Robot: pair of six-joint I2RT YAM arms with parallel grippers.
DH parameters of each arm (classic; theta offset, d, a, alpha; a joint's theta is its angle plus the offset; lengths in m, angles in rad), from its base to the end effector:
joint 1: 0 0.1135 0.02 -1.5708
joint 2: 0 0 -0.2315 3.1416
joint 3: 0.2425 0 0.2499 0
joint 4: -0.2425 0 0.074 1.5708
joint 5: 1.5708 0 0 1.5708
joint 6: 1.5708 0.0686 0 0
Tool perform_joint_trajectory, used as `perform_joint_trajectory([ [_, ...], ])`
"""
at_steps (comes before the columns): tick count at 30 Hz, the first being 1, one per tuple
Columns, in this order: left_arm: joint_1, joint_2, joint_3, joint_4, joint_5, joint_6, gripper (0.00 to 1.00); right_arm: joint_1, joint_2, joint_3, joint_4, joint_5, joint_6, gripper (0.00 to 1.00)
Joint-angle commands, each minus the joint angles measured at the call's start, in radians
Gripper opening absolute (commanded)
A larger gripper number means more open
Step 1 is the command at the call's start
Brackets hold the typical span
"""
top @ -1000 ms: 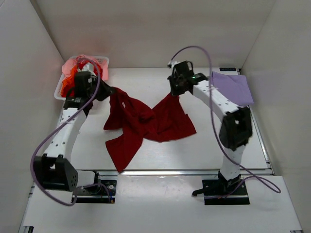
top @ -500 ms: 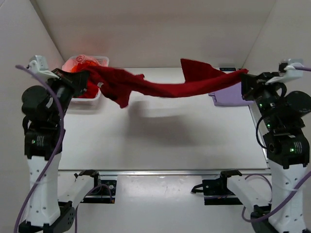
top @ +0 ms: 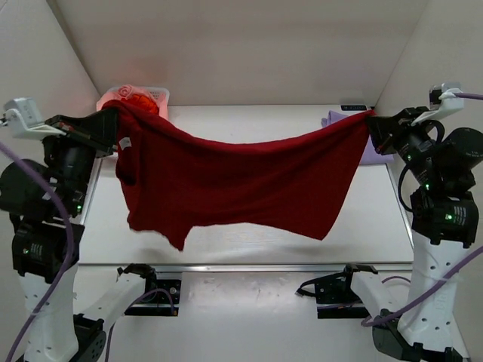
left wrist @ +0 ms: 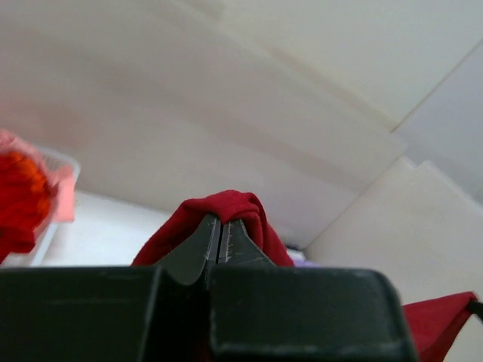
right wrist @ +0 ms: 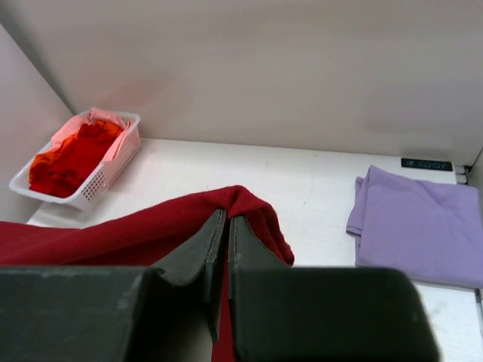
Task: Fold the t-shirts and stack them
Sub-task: Flatten out the tshirt
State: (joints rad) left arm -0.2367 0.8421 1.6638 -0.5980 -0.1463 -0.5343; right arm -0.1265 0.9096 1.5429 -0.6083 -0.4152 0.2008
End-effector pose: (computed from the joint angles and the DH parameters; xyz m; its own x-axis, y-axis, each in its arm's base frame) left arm 0.1243 -0.0197 0.5362 0.1378 -0.5515 -0.8227 0.1906 0.8299 -0.5244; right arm 0.1767 0.0054 0.4916 -0.0325 0.1881 -0.9816 -0.2838 0.9400 0.1895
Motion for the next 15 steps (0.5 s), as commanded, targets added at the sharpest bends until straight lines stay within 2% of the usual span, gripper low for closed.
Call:
perform_joint_trajectory([
  [1,0.068,0.066,-0.096,0.012,0.098,0.019,0.0,-0.019,0.049,-0.065,0.085,-0.087,0.032,0.0],
  [6,0.135,0.098,-0.33,0.127,0.227,0.007,0.0,0.106,0.13,-0.118,0.088,0.059,-0.032,0.0],
  [9,0.158,0.155,-0.4,0.171,0.27,-0.003,0.0,0.108,0.21,-0.133,0.102,0.067,-0.052,0.0],
  [11,0.161,0.213,-0.427,0.197,0.289,0.016,0.0,0.113,0.277,-0.133,0.116,0.069,-0.063,0.0],
  [13,0.174,0.329,-0.417,0.234,0.338,0.03,0.0,0.12,0.368,-0.055,0.122,0.101,-0.087,0.0],
  [15,0.204,0.386,-0.321,0.236,0.399,0.019,0.0,0.148,0.446,0.04,0.081,0.142,-0.107,0.0],
])
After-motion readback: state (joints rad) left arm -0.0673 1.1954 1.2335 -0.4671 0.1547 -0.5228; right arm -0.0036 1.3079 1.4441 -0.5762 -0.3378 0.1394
